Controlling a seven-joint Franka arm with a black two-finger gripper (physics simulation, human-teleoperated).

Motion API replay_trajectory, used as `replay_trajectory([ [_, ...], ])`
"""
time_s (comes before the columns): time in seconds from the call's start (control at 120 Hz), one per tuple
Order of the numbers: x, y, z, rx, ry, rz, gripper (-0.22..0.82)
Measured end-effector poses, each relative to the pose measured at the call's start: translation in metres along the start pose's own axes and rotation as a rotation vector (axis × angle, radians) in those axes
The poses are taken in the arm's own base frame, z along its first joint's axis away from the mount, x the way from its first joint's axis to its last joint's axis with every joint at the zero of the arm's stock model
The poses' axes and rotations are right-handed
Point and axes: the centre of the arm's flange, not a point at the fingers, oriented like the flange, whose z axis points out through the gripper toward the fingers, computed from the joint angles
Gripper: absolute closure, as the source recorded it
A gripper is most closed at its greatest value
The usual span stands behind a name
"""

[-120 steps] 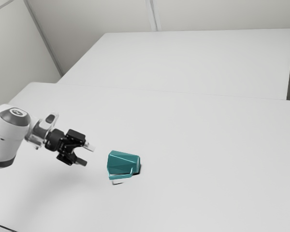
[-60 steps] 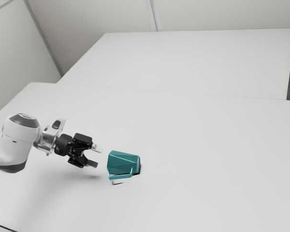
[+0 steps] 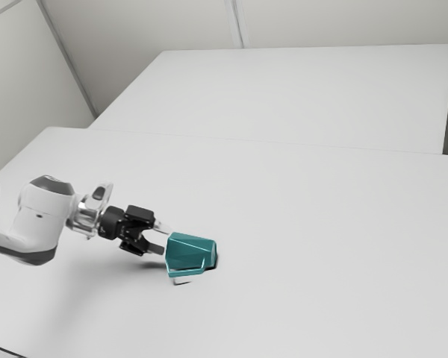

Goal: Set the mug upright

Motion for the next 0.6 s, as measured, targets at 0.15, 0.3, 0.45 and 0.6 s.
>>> replay_trajectory([
  [0.15, 0.008, 0.0, 0.015, -0.013, -0.007, 0.014, 0.04],
  [0.3, 0.011, 0.0, 0.023, -0.024, -0.009, 0.028, 0.09],
  [0.45, 0.011, 0.0, 0.025, -0.034, -0.003, 0.036, 0.22],
  [0.6, 0.011, -0.002, 0.026, -0.039, 0.0, 0.041, 0.4],
])
